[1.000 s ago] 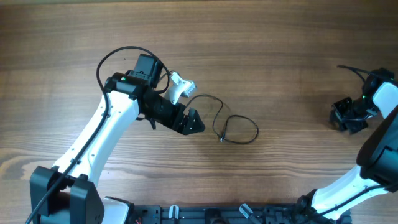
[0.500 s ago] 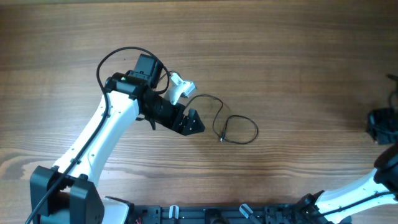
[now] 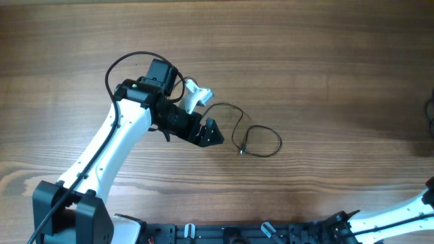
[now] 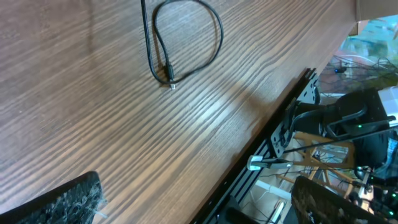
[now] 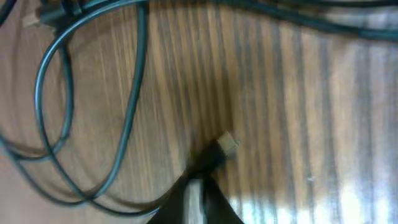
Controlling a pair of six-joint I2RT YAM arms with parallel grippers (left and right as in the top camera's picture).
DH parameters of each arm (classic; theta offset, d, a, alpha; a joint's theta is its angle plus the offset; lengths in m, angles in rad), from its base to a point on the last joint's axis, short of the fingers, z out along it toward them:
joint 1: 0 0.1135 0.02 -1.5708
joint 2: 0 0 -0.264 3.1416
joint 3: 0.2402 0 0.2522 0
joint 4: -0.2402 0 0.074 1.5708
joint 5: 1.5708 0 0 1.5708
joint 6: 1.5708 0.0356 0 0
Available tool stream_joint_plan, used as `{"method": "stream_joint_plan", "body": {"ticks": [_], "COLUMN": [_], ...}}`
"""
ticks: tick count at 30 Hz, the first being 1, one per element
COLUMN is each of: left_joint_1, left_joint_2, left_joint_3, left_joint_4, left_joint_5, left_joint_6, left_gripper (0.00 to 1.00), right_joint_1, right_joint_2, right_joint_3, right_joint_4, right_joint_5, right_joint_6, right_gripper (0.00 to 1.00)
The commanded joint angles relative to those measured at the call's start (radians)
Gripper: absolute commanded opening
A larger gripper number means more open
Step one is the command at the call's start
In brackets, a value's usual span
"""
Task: Untangle cables
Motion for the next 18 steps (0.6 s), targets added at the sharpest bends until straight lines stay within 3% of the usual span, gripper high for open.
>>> {"method": "stream_joint_plan", "body": {"ticks": [1, 3, 8, 11, 13, 18], "left_joint_1": [-0.004, -0.004, -0.004, -0.004, -0.004, -0.004], "left_joint_2": [0.002, 0.002, 0.002, 0.002, 0.002, 0.002], "left_joint_3": [-0.003, -0.003, -0.003, -0.003, -0.003, -0.003], "left_joint_4": [0.005, 0.001, -0.016, -0.018, -0.018, -0.016], "left_joint_5": [-0.002, -0.002, -0.002, -0.002, -0.002, -0.039], "left_joint_6": [-0.002, -0.002, 0.006, 0.006, 0.006, 0.006], "left_gripper": [1.0, 1.0, 1.0, 1.0, 1.0, 1.0], "right_joint_1": [0.007, -0.003, -0.081, -0.094, -0.095, -0.046], "right_joint_2": [0.044, 0.029, -0.068, -0.2, -0.314, -0.601], "right_joint_3": [-0.004, -0.002, 0.0, 0.004, 0.004, 0.004], "right_joint_4": [-0.118, -0.246, -0.381, -0.422, -0.439, -0.426], "right_joint_5": [-0.172, -0.203, -0.203, -0.071, -0.024, -0.22], "right_joint_6": [0.059, 0.073, -0.004, -0.077, -0.064, -0.038], "right_gripper": [0.31, 0.3, 0.31, 0.33, 0.37, 0.56]}}
